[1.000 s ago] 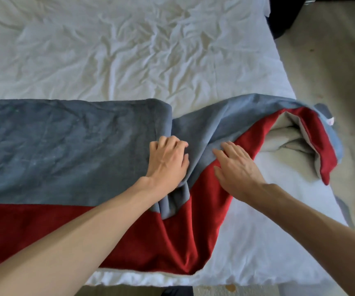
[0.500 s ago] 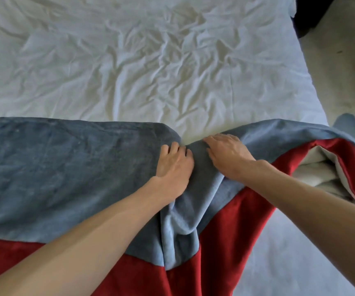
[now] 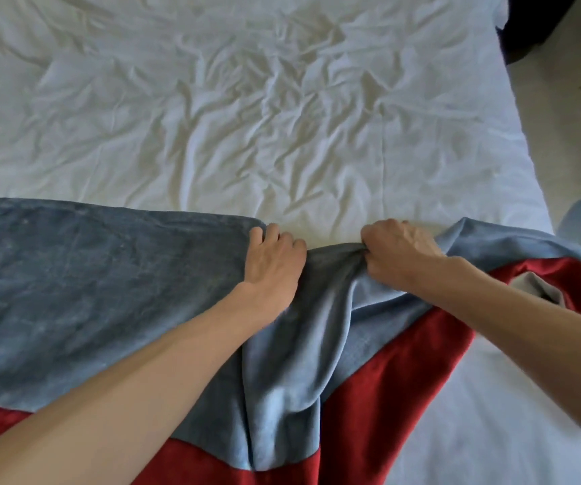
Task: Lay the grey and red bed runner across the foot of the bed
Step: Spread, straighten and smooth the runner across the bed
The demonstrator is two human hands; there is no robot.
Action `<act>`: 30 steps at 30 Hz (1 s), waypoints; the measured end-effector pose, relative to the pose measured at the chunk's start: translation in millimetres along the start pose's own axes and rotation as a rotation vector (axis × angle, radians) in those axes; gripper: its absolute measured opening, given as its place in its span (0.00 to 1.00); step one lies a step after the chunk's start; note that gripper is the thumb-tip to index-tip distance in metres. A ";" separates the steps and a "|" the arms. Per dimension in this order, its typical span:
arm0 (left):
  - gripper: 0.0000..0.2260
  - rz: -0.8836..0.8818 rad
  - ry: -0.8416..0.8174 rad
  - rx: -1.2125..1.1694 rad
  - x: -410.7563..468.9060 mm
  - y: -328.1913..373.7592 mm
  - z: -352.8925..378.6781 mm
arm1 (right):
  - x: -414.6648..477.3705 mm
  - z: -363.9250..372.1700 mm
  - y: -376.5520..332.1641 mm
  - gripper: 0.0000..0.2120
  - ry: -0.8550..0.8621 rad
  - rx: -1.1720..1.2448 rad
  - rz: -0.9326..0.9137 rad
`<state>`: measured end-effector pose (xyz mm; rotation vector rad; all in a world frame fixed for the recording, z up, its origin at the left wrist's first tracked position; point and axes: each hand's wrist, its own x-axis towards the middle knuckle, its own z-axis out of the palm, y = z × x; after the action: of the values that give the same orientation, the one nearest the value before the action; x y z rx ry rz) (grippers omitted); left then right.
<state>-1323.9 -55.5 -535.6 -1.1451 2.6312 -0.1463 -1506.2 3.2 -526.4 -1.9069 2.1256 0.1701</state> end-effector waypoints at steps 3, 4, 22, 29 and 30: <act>0.07 0.035 0.070 -0.091 19.4 11.5 -12.2 | -9.8 -13.3 30.4 0.05 0.089 0.020 0.086; 0.07 0.046 0.095 -0.130 27.1 18.4 -16.1 | -13.0 -18.8 41.1 0.06 0.112 0.023 0.119; 0.32 -0.078 -0.123 -0.290 21.4 43.1 49.4 | -0.8 -9.7 106.7 0.18 -0.060 1.036 0.361; 0.31 -0.065 -0.152 -0.304 20.6 38.3 61.5 | -0.3 12.9 120.7 0.14 -0.269 0.105 0.113; 0.31 -0.062 -0.153 -0.305 21.2 37.7 61.3 | -0.2 14.4 121.0 0.11 -0.271 0.015 0.080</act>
<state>-1346.9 -44.4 -606.2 -1.2752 2.5413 0.3291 -1623.9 22.0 -551.9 -1.6825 2.0145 0.4037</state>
